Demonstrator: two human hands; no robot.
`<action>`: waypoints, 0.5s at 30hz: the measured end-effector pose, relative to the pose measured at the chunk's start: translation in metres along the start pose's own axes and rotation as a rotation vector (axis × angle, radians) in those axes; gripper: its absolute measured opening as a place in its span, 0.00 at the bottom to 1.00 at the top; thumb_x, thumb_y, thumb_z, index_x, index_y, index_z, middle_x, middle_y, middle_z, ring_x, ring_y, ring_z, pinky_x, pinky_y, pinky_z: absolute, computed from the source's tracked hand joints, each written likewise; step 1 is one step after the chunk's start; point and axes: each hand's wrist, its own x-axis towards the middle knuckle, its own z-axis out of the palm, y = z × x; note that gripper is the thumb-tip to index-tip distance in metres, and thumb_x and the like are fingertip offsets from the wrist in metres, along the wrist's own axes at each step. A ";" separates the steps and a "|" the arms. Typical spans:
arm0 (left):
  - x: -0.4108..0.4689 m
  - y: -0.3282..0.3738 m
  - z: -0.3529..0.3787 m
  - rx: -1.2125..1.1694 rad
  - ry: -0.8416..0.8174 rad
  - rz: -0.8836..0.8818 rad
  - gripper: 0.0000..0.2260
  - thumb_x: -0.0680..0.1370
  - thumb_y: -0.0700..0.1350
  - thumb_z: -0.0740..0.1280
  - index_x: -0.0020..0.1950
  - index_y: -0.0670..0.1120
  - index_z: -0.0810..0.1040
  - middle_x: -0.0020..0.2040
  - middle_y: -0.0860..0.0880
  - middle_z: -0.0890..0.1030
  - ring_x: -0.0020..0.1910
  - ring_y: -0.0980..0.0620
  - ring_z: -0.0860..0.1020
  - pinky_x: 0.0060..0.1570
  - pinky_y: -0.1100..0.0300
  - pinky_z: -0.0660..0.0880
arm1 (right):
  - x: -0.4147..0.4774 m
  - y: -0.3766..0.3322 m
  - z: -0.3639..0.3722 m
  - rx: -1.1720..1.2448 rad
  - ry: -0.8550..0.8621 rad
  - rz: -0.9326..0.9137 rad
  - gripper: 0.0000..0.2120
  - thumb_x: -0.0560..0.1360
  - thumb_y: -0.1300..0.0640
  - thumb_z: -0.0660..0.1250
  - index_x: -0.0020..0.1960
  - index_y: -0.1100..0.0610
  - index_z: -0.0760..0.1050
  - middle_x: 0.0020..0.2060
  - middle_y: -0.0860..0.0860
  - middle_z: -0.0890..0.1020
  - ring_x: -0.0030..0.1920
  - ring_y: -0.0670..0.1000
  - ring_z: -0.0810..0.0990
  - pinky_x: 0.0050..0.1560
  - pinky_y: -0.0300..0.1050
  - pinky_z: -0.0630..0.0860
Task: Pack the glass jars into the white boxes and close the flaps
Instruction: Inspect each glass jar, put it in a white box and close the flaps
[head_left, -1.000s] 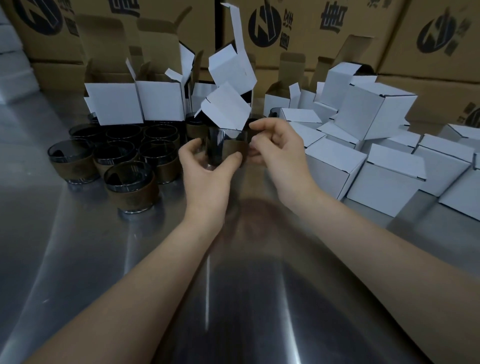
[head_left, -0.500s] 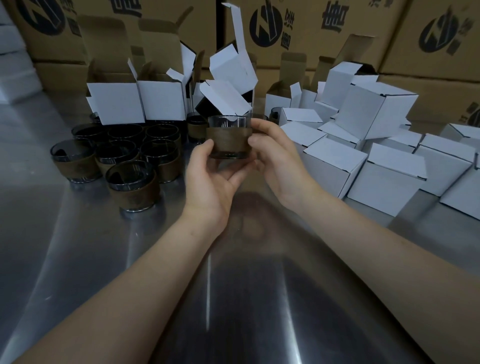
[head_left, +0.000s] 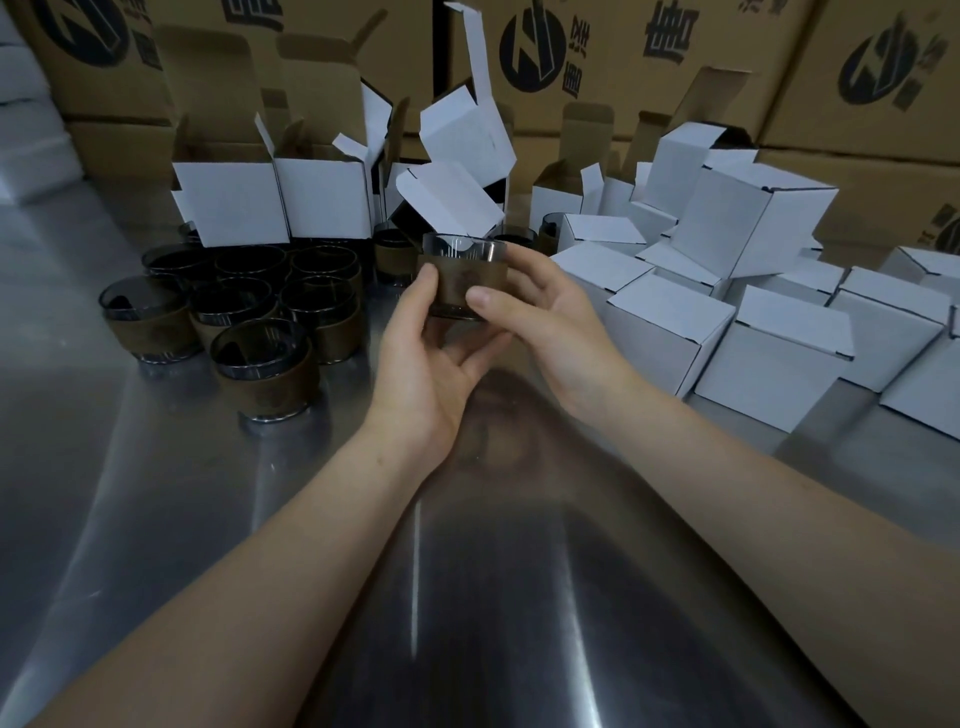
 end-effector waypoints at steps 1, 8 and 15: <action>0.000 0.000 0.000 0.024 0.016 -0.001 0.14 0.82 0.50 0.60 0.61 0.43 0.78 0.57 0.42 0.83 0.59 0.43 0.81 0.61 0.47 0.77 | 0.000 0.000 0.000 -0.004 0.020 -0.015 0.30 0.68 0.57 0.75 0.68 0.57 0.71 0.58 0.56 0.81 0.61 0.52 0.80 0.68 0.53 0.72; 0.002 0.001 0.000 0.219 0.168 0.109 0.10 0.82 0.47 0.63 0.62 0.46 0.71 0.62 0.42 0.79 0.58 0.44 0.81 0.61 0.46 0.77 | 0.002 0.004 0.002 -0.002 0.131 -0.092 0.34 0.65 0.59 0.78 0.68 0.53 0.69 0.53 0.54 0.81 0.52 0.49 0.84 0.57 0.46 0.79; -0.003 0.000 0.004 0.345 0.129 0.120 0.16 0.80 0.50 0.65 0.64 0.42 0.76 0.60 0.44 0.81 0.59 0.49 0.80 0.65 0.48 0.74 | 0.001 0.008 0.002 -0.280 0.220 -0.227 0.39 0.63 0.49 0.80 0.69 0.46 0.65 0.52 0.46 0.77 0.52 0.38 0.78 0.53 0.36 0.78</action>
